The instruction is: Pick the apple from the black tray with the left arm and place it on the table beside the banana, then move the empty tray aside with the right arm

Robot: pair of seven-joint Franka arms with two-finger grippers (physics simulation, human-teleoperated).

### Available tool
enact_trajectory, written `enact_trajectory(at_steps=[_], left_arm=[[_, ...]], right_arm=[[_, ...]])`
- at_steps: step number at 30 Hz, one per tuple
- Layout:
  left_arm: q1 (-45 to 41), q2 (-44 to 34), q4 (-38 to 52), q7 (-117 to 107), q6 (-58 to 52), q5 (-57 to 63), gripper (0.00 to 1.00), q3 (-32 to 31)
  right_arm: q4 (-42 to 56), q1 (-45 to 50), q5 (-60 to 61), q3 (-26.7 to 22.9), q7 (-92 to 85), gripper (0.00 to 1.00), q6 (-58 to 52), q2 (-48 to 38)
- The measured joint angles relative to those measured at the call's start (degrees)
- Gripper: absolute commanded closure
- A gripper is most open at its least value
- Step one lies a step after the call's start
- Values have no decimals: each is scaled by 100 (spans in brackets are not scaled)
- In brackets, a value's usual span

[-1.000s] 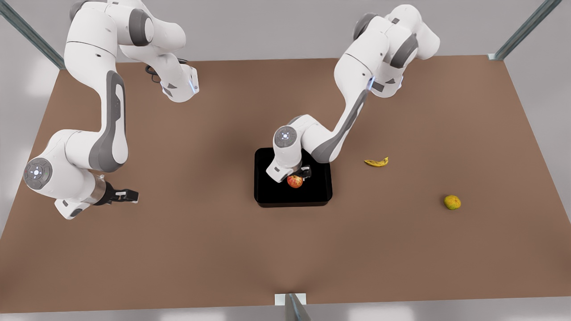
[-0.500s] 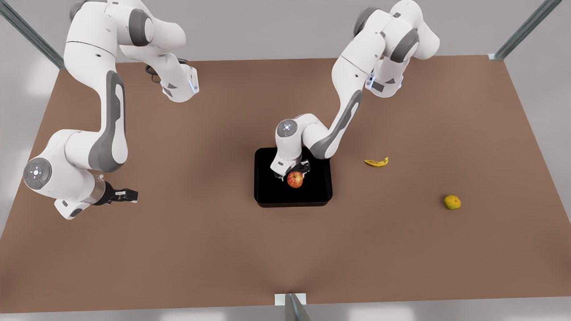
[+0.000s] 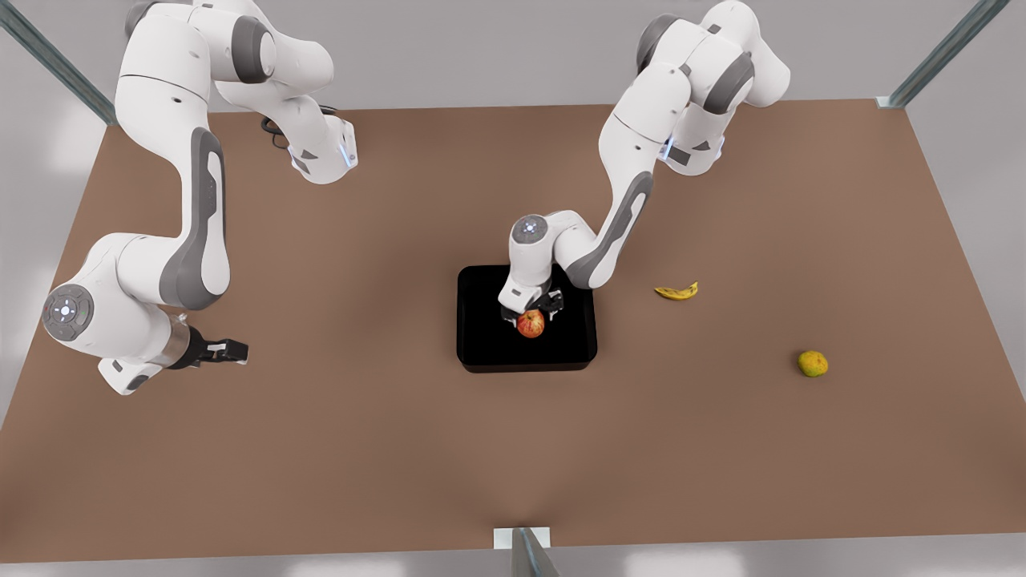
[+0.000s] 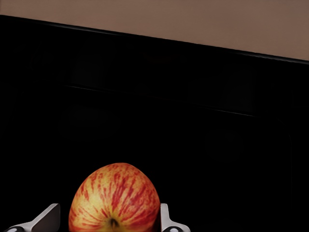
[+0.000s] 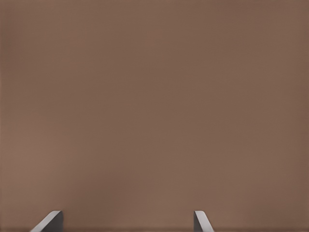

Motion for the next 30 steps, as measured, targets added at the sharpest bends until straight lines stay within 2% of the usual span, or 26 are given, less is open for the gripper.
enact_trajectory(at_steps=[1,2,3,4,8,11,13,15,17,20,21,25,27,28,30], left_arm=[[0,14,-11,-28,30,14,2,0],[0,39,-17,-57,63,25,10,0],[2,64,-20,-85,94,33,29,0],[6,78,-21,-116,119,44,34,0],[58,-108,-26,-218,101,60,28,3],[462,-1148,-16,-72,-569,-433,28,-26],[1080,-1978,-12,236,-1302,-973,28,-19],[1860,-2573,-145,666,-2013,-1328,28,0],[2745,-2997,-718,1195,-2410,-1526,28,14],[3609,-2440,-1248,1992,-2456,-1649,26,47],[3640,-2184,-1404,2236,-2397,-1671,1,50],[3642,-2013,-1634,3097,-2144,-1726,0,91],[3642,-2027,-1652,3460,-2075,-1736,0,95],[3639,-2158,-1633,3627,-2076,-1743,0,108],[3646,-2857,-940,3971,-2460,-1769,0,191]], right_arm=[[0,0,0,0,0,0,0,-2],[0,0,-1,0,-1,0,0,-1],[1,0,-3,0,-2,0,0,0],[1,0,-5,0,-2,0,0,0],[1,0,-9,0,-4,0,0,1],[128,-1,-6,0,-5,0,0,-4],[209,70,-3,25,9,0,-60,-87],[551,697,-1,38,143,0,-392,-331],[1056,1753,15,85,407,0,-798,-398],[1465,2597,110,434,836,0,-1198,-273],[1565,2643,152,507,946,0,-1264,-197],[1532,2930,270,900,1412,0,-1076,-59],[867,3196,330,1046,1809,0,-691,-140],[581,3296,359,1089,2015,0,-480,-172],[256,3127,476,1094,2373,0,-97,-216]])
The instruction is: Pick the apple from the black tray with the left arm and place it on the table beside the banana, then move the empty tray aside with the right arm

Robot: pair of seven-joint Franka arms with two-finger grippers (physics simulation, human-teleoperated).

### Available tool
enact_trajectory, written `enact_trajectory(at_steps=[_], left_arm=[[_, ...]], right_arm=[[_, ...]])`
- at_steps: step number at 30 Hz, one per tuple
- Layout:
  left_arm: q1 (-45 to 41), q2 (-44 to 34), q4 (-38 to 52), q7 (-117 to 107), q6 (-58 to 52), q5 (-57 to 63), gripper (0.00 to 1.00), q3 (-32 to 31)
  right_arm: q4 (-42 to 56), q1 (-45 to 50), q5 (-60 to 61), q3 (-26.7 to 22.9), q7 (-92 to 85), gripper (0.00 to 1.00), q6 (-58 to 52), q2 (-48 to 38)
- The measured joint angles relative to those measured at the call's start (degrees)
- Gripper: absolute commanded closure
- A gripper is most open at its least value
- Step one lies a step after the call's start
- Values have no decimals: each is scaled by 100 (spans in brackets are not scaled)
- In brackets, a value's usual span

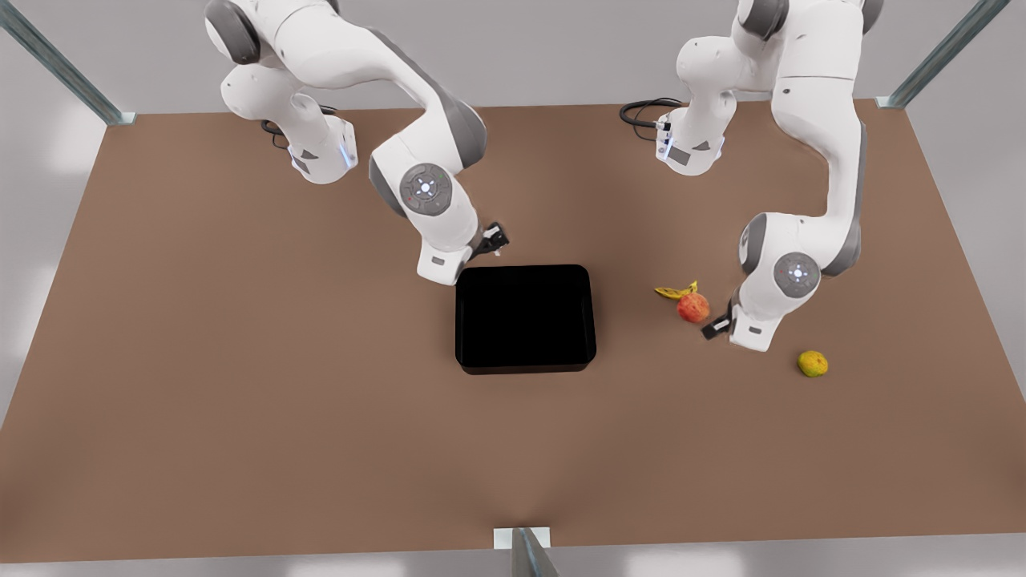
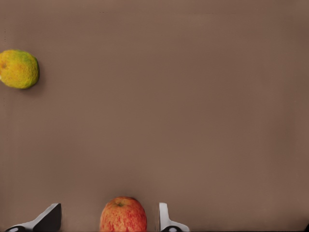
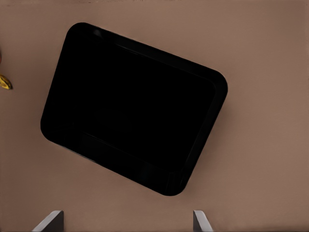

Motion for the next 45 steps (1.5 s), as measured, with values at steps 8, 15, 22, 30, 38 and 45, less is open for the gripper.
enact_trajectory(at_steps=[8,15,22,30,38,45], left_arm=[[1085,-1258,333,1278,-776,-739,0,834],[2476,-1150,556,1875,-1171,-833,0,916],[3741,-1117,565,2281,-1291,-845,0,976],[4774,-1113,565,2570,-1351,-839,0,961],[5347,-1095,580,2708,-1373,-572,0,701],[4823,-1076,568,2695,-1392,-340,0,618]], right_arm=[[-1449,179,-501,305,1388,0,1081,-719],[-1674,-2,-741,154,2408,0,2105,-544],[-1728,60,-805,208,3033,0,2611,-4],[-1928,47,-806,213,3073,1,2791,418],[-2012,-3,-809,205,2734,1,3387,948],[-2255,-21,-763,204,2238,7,3935,1069]])
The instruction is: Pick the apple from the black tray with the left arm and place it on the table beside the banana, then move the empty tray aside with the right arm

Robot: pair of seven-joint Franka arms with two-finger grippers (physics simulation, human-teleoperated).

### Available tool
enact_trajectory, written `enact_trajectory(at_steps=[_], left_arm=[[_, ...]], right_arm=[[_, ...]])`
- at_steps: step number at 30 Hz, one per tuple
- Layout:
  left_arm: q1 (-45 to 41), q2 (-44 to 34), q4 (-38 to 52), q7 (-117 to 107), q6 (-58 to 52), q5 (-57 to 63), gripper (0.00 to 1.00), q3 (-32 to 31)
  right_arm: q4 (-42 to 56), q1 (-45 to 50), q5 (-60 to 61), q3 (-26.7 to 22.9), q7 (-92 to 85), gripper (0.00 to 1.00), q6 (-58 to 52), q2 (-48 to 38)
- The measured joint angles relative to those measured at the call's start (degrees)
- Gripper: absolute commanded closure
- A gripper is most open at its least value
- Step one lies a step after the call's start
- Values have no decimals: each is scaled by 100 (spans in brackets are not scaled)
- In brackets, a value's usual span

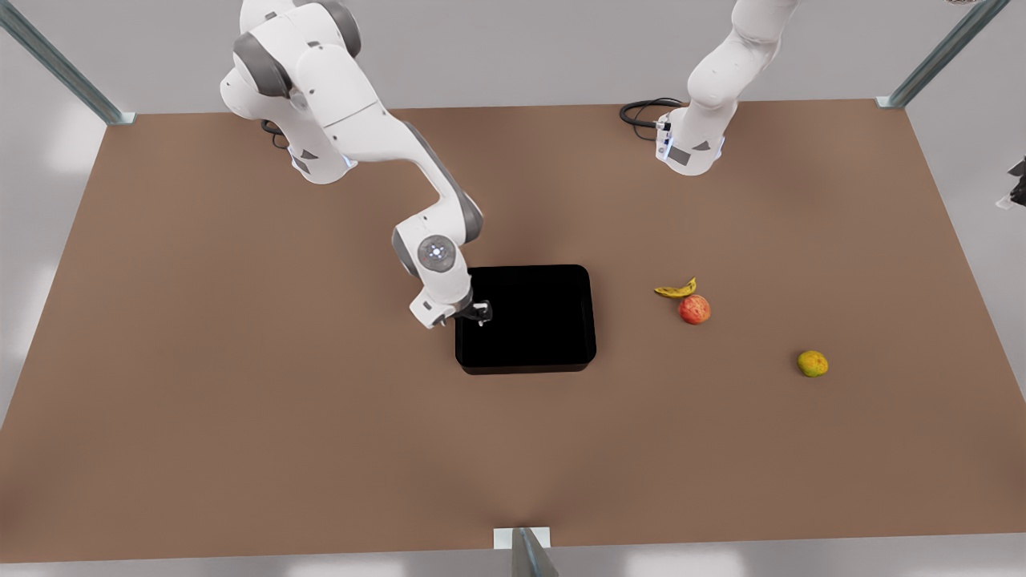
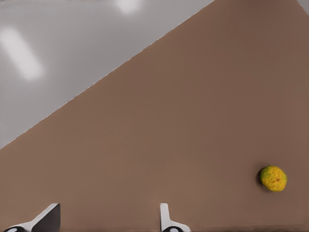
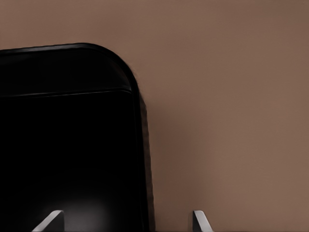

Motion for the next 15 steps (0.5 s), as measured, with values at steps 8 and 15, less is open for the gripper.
enact_trajectory(at_steps=[8,15], left_arm=[[-1835,-11,-23,9,-13,29,0,11],[-4174,-9,-29,4,-22,36,0,-3]], right_arm=[[-39,-47,241,0,-480,54,273,52],[-31,-47,293,0,-769,74,302,33]])
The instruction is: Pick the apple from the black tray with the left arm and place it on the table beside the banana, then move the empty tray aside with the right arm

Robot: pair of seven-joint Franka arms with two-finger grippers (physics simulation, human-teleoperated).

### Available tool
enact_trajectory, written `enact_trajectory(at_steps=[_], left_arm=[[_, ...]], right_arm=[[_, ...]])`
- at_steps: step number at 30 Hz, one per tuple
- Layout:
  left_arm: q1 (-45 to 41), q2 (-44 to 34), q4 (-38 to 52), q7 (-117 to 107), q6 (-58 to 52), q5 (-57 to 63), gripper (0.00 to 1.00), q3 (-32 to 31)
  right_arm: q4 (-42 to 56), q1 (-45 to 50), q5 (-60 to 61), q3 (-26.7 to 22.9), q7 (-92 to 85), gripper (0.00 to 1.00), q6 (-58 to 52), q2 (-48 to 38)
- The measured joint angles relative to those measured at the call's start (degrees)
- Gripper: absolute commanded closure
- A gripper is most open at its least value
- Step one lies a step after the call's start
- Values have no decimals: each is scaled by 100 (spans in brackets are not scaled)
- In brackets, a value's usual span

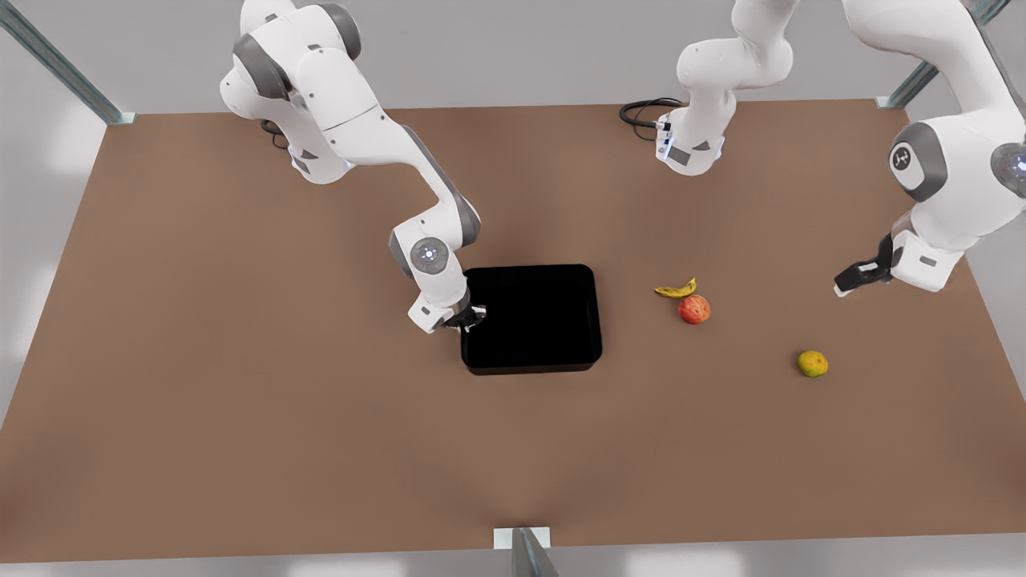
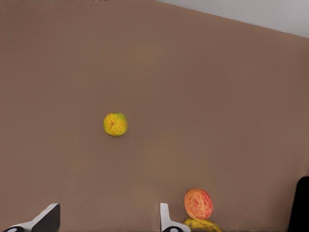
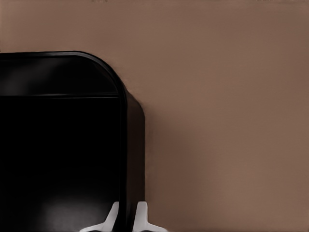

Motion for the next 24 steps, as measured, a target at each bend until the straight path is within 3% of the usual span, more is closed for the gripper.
enact_trajectory(at_steps=[7,13,20,24], left_arm=[[-2372,3,0,-6,-3,2,0,-3],[-3860,4,0,-10,-4,2,0,-5],[-4627,1,-8,-13,-4,2,0,-5],[-4631,-5,-9,-14,-5,2,0,-5]], right_arm=[[13,0,24,-8,-228,83,-171,-193],[68,-240,64,-64,-486,88,-664,-656],[353,-991,39,-124,-964,90,-2021,-1394],[663,-1104,10,-781,-1379,90,-2733,-1459]])
